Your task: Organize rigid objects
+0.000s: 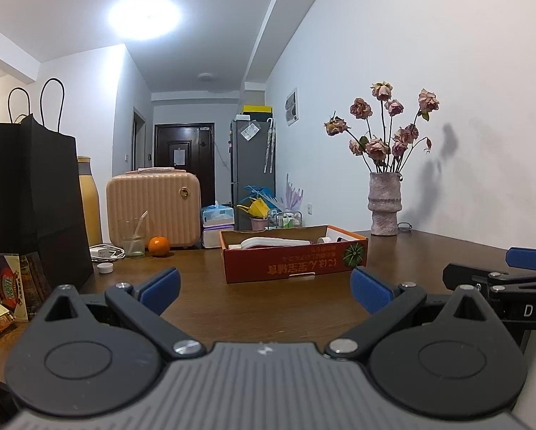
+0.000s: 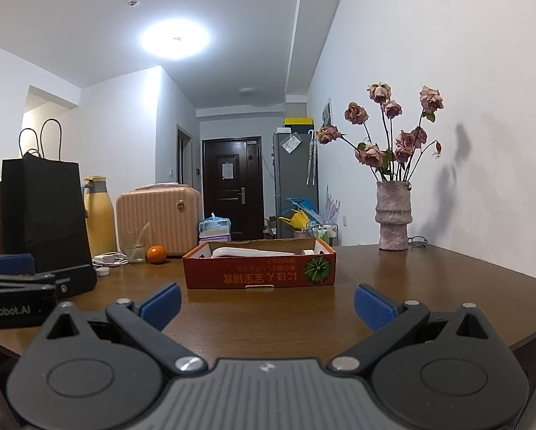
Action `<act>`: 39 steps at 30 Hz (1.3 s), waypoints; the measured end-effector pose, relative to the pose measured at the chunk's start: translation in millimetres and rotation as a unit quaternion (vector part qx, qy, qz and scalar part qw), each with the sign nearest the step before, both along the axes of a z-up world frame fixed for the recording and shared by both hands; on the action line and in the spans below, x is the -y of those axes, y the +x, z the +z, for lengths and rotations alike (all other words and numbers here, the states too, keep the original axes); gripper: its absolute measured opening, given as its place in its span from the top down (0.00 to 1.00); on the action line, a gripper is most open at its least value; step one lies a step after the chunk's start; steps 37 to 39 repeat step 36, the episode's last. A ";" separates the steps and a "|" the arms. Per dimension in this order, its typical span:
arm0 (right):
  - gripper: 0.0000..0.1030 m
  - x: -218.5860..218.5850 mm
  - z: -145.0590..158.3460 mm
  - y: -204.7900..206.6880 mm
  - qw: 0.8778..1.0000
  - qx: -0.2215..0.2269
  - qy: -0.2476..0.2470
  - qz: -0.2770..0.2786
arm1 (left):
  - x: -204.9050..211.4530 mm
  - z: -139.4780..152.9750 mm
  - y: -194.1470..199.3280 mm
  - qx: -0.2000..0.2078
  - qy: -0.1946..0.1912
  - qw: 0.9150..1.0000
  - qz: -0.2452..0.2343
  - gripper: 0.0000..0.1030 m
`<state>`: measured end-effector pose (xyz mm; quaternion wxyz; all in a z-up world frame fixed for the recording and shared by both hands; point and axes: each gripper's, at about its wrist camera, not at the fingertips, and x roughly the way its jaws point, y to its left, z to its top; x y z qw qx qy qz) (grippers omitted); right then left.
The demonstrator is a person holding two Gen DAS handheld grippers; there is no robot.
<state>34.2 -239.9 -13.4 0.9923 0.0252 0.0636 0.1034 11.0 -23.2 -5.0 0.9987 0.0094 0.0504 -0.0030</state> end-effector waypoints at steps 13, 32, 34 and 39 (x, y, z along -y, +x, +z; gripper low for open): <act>0.00 0.2 -1.2 0.8 1.000 -0.004 0.000 0.000 | -0.1 -0.7 0.7 0.001 -0.001 1.000 0.006 0.00; 0.00 0.4 -2.3 2.8 1.000 -0.011 -0.001 -0.001 | 0.9 -1.1 3.2 -0.002 -0.001 1.000 0.008 0.00; 0.00 1.2 -2.0 3.9 1.000 -0.012 -0.001 -0.001 | -0.4 -1.4 3.4 -0.004 -0.005 1.000 0.005 0.00; 0.00 1.7 -2.7 4.3 1.000 -0.013 0.000 -0.001 | -2.4 -1.7 2.8 -0.005 -0.013 1.000 0.000 0.00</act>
